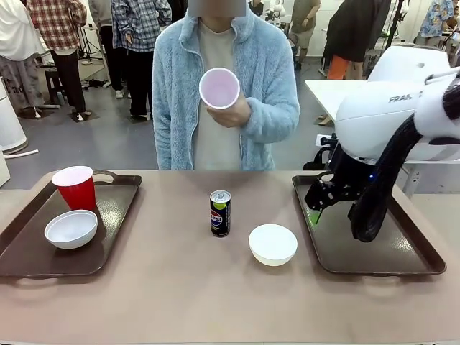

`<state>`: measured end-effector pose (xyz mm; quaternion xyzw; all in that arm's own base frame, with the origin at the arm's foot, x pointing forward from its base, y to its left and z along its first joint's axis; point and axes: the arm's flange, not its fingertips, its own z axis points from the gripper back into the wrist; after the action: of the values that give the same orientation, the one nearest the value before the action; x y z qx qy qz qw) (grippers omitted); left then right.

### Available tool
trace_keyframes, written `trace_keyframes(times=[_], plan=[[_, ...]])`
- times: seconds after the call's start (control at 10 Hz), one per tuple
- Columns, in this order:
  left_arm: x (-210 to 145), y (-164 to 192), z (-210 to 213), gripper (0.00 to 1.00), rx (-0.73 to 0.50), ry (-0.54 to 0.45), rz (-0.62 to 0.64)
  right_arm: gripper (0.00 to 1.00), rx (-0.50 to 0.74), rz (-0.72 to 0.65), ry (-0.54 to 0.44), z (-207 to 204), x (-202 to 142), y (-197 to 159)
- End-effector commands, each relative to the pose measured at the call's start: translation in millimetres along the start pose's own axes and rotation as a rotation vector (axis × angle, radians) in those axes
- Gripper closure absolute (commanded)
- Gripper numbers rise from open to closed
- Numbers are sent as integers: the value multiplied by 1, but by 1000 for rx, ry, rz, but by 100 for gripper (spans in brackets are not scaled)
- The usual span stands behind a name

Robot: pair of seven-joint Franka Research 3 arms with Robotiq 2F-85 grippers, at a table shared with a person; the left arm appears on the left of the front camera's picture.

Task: Prepare tableware on both trays.
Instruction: Pick up a Picnic Bowl from the table and place it on a Handle tray.

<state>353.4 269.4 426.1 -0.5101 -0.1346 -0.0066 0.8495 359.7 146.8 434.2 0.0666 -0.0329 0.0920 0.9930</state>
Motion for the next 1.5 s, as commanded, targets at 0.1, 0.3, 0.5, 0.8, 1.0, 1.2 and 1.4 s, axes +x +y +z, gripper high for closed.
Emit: trace_keyframes(times=[0.1, 0.3, 0.5, 0.8, 1.0, 1.2, 1.4], plan=[[-4, -4, -1, 0, -10, -5, 0, 0, -11, 10, 19, -10, 4, 6], [-4, -4, -1, 0, -10, -5, 0, 0, -11, 10, 19, -10, 4, 6], [-4, -4, -1, 0, -10, -5, 0, 0, -23, 28, -7, -11, 5, 15], [-4, -4, -1, 0, -10, -5, 0, 0, -353, 209, 1, 40, -113, 0], [-4, -4, -1, 0, -10, -5, 0, 0, -265, 216, 65, 31, -118, -6], [-4, -4, -1, 0, -10, -5, 0, 0, -183, 202, 81, 20, -101, -10], [-4, -4, -1, 0, -10, -5, 0, 0, -72, 167, 88, 11, -79, -7]])
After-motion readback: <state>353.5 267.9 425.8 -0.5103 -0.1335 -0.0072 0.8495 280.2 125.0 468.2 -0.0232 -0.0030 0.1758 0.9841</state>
